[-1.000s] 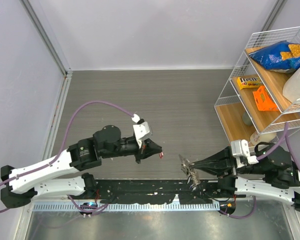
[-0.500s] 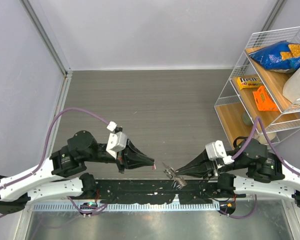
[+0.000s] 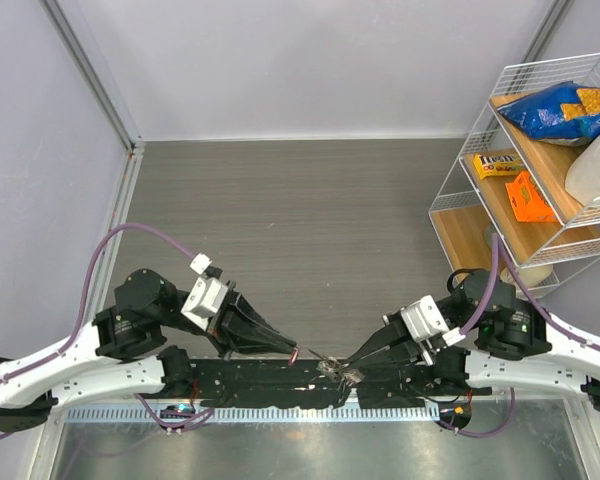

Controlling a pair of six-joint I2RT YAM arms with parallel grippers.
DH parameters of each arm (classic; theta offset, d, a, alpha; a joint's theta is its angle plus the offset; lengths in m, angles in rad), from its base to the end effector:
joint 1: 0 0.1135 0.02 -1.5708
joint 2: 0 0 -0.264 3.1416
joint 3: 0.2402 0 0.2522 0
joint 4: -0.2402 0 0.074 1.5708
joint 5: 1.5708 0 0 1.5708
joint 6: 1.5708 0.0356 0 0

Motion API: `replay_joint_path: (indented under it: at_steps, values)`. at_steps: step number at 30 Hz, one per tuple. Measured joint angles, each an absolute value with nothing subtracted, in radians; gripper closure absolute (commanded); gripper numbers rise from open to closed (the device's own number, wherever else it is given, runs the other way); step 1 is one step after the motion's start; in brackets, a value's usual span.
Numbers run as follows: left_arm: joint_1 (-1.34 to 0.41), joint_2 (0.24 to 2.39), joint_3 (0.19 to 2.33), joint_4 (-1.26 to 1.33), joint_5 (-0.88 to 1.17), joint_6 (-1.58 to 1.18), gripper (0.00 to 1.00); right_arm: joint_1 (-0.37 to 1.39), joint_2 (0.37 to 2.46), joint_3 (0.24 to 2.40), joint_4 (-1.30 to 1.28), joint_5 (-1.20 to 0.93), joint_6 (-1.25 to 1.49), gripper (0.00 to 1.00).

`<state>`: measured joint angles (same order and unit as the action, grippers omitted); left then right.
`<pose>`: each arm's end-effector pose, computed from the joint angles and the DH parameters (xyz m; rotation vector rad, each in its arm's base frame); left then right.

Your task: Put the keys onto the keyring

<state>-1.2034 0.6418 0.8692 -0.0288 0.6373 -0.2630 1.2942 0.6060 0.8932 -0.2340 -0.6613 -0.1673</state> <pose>0.0285 -0.1329 0.4055 1.2287 1.0724 -1.6073 0.0125 0.1242 0.3962 -1.5003 0.8055 1.3666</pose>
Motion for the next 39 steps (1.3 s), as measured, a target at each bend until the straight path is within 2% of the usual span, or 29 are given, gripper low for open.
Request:
replay_joint_path:
  at_steps: [12,39]
  values:
    - [-1.203,0.659,0.848,0.056,0.712,-0.289,1.0,1.294,0.722,0.933,-0.118,-0.715,-0.092,0.94]
    - [-1.203,0.647,0.848,0.063,0.814,-0.253,1.0,1.246,0.867,0.859,0.331,-0.811,0.347,0.94]
